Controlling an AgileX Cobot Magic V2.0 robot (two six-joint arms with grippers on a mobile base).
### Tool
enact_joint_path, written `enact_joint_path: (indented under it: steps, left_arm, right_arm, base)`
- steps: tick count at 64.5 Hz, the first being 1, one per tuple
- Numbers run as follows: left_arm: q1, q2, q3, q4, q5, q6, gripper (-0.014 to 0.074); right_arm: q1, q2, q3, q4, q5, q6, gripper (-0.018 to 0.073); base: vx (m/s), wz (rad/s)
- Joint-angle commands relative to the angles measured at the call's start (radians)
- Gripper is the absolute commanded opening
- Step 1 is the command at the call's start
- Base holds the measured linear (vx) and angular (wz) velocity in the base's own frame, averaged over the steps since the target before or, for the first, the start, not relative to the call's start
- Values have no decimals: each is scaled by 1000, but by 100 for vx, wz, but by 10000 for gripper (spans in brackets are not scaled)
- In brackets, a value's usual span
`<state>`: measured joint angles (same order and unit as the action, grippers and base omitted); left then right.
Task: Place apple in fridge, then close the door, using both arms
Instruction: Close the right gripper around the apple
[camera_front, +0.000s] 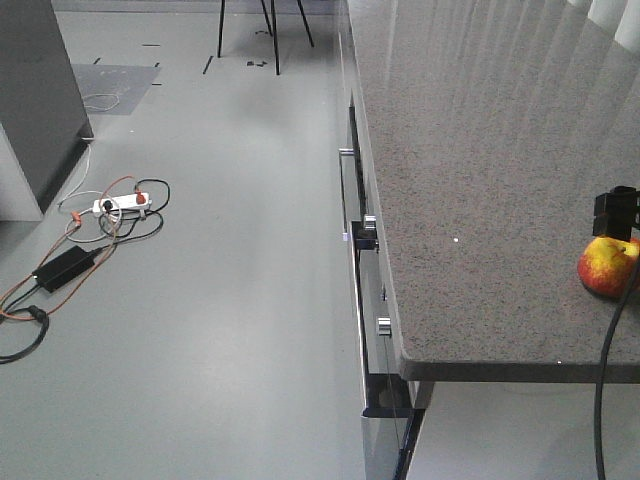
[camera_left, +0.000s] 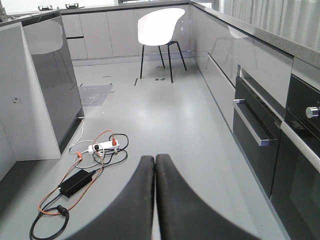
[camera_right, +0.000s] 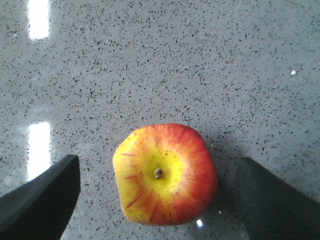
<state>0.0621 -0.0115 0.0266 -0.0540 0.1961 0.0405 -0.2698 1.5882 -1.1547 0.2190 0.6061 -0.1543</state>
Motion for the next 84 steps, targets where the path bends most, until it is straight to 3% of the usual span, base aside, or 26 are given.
enact_joint_path:
  steps: [1,46,54,73,84]
  left_arm:
    - [-5,-14,18,-9,-71,-4,-6]
    - [-5,-14,18,-9,-71,-4,-6]
    - [-5,-14,18,-9,-71,-4,-6]
    - [-5,-14,18,-9,-71,-4,-6]
    - [-5,-14,18,-9,-71,-4,-6]
  right_arm:
    - [-6,-33,-31,-6,-34,0,594]
    - [-6,63,-30,0,-21,-9,583]
    - [-6,64,-30,0,-45,-9,515]
    - [-6,74,-30,4,-43,-33,225]
    - [-6,43,-30,3,-43,-85,184]
  base:
    - [0,0]
    - [0,0]
    - [0,0]
    - [0,0]
    - [0,0]
